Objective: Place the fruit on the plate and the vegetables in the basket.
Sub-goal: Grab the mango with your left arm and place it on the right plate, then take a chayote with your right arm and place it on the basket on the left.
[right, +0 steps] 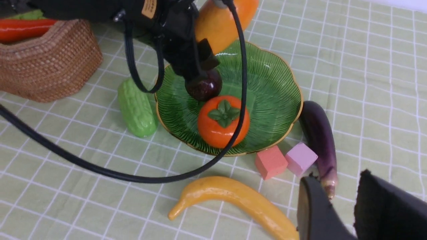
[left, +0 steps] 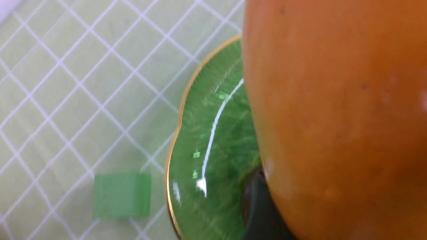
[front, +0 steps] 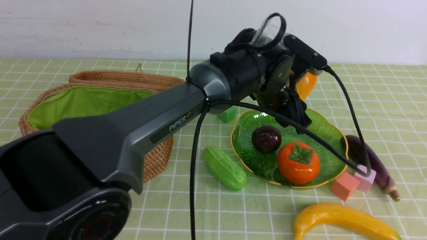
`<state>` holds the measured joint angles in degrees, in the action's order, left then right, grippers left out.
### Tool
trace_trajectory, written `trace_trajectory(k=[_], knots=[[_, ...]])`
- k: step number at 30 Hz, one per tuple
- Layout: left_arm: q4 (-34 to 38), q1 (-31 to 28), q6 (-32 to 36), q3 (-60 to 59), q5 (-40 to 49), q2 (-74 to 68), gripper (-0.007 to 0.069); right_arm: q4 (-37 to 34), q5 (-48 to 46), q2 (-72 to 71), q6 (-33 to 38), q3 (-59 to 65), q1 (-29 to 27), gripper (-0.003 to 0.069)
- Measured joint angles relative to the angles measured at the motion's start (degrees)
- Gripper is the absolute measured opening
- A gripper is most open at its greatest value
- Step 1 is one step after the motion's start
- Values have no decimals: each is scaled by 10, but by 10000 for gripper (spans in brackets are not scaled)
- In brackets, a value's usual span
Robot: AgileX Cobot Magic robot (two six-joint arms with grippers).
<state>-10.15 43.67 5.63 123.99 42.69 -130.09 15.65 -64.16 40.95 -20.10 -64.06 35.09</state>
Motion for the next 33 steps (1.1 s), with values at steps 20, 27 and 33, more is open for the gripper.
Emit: trace_trajectory(k=[20, 27, 33], knots=[[4, 0, 27, 1, -107, -57, 580, -17, -1, 0, 28, 0, 0, 211], [10, 0, -11, 1, -61, -40, 570, -22, -1, 0, 35, 0, 0, 211], [55, 0, -40, 1, 77, 65, 362, -23, -1, 0, 46, 0, 0, 212]])
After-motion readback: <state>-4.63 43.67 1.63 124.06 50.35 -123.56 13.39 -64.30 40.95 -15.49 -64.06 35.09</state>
